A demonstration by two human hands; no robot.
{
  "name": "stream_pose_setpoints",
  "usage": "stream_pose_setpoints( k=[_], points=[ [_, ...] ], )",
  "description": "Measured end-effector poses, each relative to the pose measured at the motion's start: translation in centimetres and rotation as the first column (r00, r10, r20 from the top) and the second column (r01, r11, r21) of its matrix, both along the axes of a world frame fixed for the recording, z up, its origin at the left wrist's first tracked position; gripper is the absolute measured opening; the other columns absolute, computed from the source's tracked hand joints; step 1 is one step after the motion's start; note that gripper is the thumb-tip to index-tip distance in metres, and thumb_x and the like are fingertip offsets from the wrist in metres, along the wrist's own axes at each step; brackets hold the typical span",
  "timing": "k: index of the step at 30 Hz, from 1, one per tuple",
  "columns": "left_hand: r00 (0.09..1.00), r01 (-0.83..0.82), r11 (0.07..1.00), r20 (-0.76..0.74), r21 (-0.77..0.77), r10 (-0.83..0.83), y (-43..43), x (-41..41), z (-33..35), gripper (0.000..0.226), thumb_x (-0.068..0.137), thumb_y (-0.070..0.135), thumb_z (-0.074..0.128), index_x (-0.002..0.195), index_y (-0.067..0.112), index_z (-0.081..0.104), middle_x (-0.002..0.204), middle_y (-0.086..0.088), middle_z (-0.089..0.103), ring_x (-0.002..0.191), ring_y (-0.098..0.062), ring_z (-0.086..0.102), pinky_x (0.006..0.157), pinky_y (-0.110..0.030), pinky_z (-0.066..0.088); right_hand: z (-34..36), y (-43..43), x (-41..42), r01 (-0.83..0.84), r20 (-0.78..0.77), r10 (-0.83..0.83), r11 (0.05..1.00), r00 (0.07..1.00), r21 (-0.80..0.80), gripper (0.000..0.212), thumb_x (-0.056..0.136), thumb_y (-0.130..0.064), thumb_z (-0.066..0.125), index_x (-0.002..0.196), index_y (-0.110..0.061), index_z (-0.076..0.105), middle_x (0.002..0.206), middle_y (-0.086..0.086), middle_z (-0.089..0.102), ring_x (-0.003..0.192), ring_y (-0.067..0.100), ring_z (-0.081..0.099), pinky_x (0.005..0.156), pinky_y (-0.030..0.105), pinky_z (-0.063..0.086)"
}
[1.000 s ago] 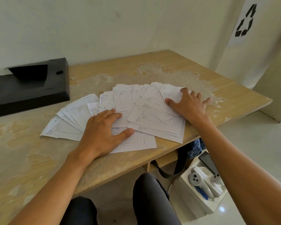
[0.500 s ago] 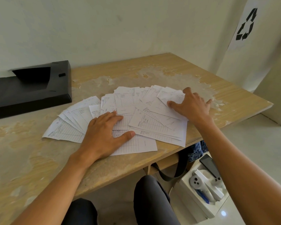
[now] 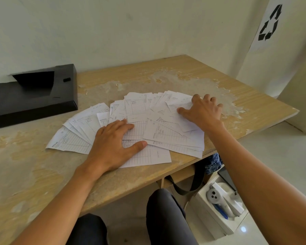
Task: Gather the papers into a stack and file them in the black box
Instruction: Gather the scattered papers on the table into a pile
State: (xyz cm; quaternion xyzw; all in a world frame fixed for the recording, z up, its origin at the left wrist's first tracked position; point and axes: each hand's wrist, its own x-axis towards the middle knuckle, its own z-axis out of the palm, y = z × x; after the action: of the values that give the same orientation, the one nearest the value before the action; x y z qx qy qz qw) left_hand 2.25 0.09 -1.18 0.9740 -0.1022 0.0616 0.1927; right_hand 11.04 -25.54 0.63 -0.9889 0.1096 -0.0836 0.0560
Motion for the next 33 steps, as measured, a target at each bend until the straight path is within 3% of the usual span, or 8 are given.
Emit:
stream_pose_setpoints(
  k=[4, 11, 17, 22, 25, 29, 33],
  points=[
    [1.000, -0.003, 1.000, -0.006, 0.009, 0.003, 0.1, 0.0, 0.0, 0.092, 0.063, 0.085, 0.032, 0.138, 0.032, 0.041, 0.153, 0.006, 0.030, 0.141, -0.013, 0.024, 0.114, -0.038, 0.013, 0.2, -0.1, 0.1, -0.079, -0.020, 0.081, 0.993, 0.997, 0.084, 0.061, 0.080, -0.060, 0.054, 0.128, -0.023, 0.047, 0.134, 0.011, 0.049, 0.124, 0.033, 0.041, 0.102, 0.050, 0.028],
    [1.000, -0.019, 1.000, -0.006, 0.016, 0.019, -0.1, -0.1, 0.0, 0.098, 0.058, 0.090, 0.031, 0.137, 0.033, 0.041, 0.154, 0.006, 0.029, 0.141, -0.013, 0.023, 0.114, -0.041, 0.013, 0.6, -0.6, 0.0, -0.111, -0.021, 0.115, 0.985, 0.993, 0.133, 0.064, 0.077, -0.057, 0.060, 0.129, -0.023, 0.045, 0.134, 0.009, 0.051, 0.124, 0.032, 0.041, 0.102, 0.049, 0.026],
    [0.997, -0.018, 0.990, -0.068, 0.139, 0.028, -0.9, -0.1, 0.3, 0.114, 0.051, 0.096, 0.026, 0.141, 0.027, 0.034, 0.156, 0.002, 0.022, 0.142, -0.017, 0.019, 0.116, -0.047, 0.010, 0.8, -1.0, -0.1, -0.167, -0.037, 0.176, 0.970, 0.984, 0.175, 0.062, 0.076, -0.056, 0.063, 0.128, -0.026, 0.046, 0.137, 0.007, 0.049, 0.126, 0.030, 0.040, 0.101, 0.047, 0.027],
    [0.996, -0.034, 0.987, -0.073, 0.158, 0.046, -1.3, -0.1, 0.4, 0.111, 0.053, 0.095, 0.025, 0.139, 0.026, 0.033, 0.155, 0.002, 0.022, 0.142, -0.018, 0.018, 0.116, -0.048, 0.008, 1.1, -1.3, 0.0, -0.306, -0.048, 0.324, 0.925, 0.945, 0.226, 0.058, 0.075, -0.051, 0.066, 0.125, -0.029, 0.047, 0.137, 0.000, 0.051, 0.122, 0.027, 0.043, 0.098, 0.041, 0.025],
    [0.995, -0.040, 0.988, -0.088, 0.149, 0.053, -1.5, -0.1, 0.2, 0.109, 0.054, 0.094, 0.025, 0.141, 0.027, 0.031, 0.157, 0.002, 0.017, 0.145, -0.017, 0.011, 0.117, -0.048, 0.004, 1.4, -1.4, 0.2, -0.372, -0.079, 0.405, 0.890, 0.911, 0.264, 0.060, 0.072, -0.046, 0.069, 0.126, -0.032, 0.045, 0.135, -0.004, 0.052, 0.123, 0.025, 0.043, 0.105, 0.043, 0.019],
    [0.994, -0.044, 0.990, -0.089, 0.134, 0.056, -1.4, -0.2, 0.0, 0.111, 0.053, 0.095, 0.023, 0.142, 0.028, 0.029, 0.158, 0.002, 0.016, 0.145, -0.016, 0.009, 0.117, -0.047, 0.003, 1.6, -1.7, 0.5, -0.394, -0.111, 0.456, 0.848, 0.883, 0.354, 0.063, 0.071, -0.040, 0.072, 0.127, -0.032, 0.043, 0.136, -0.003, 0.052, 0.132, 0.025, 0.039, 0.115, 0.054, 0.000],
    [0.995, -0.052, 0.990, -0.073, 0.129, 0.062, -1.4, -0.2, 0.0, 0.111, 0.053, 0.095, 0.022, 0.141, 0.028, 0.030, 0.158, 0.002, 0.016, 0.145, -0.016, 0.011, 0.117, -0.047, 0.004, 1.0, -1.1, 0.2, -0.397, -0.058, 0.432, 0.866, 0.900, 0.305, 0.069, 0.073, -0.054, 0.067, 0.132, -0.028, 0.041, 0.137, -0.002, 0.052, 0.133, 0.025, 0.039, 0.116, 0.055, -0.002]
  ],
)
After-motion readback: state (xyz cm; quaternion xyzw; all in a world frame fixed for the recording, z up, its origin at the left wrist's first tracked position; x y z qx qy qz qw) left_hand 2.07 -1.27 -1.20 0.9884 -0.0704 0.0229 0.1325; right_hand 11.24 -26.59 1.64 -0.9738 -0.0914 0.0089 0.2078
